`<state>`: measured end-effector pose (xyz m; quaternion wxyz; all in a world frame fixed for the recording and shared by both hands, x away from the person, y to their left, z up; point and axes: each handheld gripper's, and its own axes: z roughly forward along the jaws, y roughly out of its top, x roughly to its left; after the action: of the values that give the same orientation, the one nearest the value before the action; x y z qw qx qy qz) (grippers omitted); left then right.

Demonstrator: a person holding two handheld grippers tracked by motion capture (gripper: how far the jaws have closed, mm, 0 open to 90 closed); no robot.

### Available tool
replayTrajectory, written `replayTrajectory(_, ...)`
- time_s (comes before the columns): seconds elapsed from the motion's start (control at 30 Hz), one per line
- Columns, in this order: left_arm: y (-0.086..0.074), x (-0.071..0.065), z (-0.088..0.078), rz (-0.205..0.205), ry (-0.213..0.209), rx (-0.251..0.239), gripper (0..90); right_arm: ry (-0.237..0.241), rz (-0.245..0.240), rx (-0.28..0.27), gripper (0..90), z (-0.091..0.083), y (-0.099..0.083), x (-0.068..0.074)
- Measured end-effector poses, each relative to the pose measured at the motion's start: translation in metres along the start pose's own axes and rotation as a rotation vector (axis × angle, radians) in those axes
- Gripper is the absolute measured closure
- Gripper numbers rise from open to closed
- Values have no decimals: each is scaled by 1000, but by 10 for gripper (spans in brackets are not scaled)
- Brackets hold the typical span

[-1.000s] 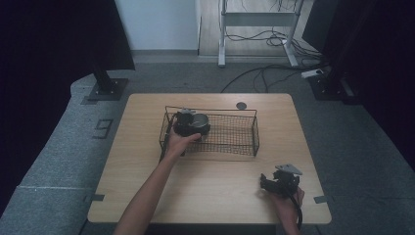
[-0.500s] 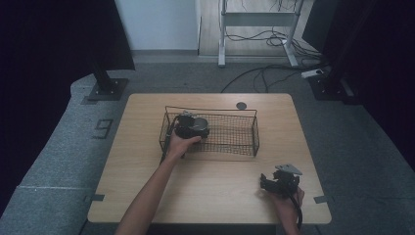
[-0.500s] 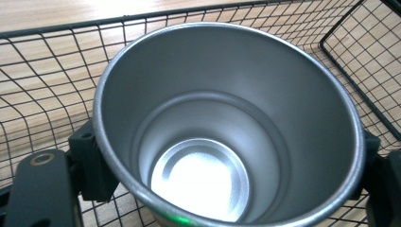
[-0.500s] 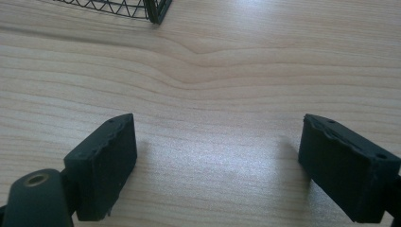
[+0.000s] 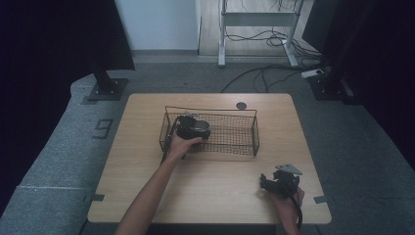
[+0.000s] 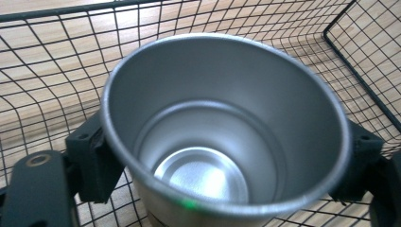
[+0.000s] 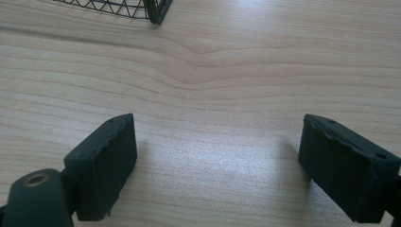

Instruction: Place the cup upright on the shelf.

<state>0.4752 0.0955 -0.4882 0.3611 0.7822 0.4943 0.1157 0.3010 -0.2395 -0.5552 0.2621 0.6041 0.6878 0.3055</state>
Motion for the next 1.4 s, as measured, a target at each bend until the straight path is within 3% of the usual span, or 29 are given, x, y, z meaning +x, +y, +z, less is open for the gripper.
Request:
replayTrajectory(0.4, -1, -4, -1, 21, 0, 21, 136, 0, 0, 0, 122, 0, 0, 0)
replayTrajectory(0.53, 1, -4, -9, 33, -15, -31, 85, 0, 0, 0, 122, 0, 0, 0)
replayTrajectory(0.73, 5, -4, -28, 49, 4, -86, 80, 0, 0, 0, 123, 0, 0, 0)
replayTrajectory(0.83, 5, -2, -39, 52, -6, -112, 68, 1, -1, -1, 124, 0, 0, 0)
replayTrajectory(1.0, -4, -1, -55, 81, 1, -144, 87, 1, -1, -1, 125, 0, 0, 0)
replayTrajectory(1.4, -36, -3, -84, 88, -73, -201, 107, 1, 2, 0, 125, 0, 0, 0)
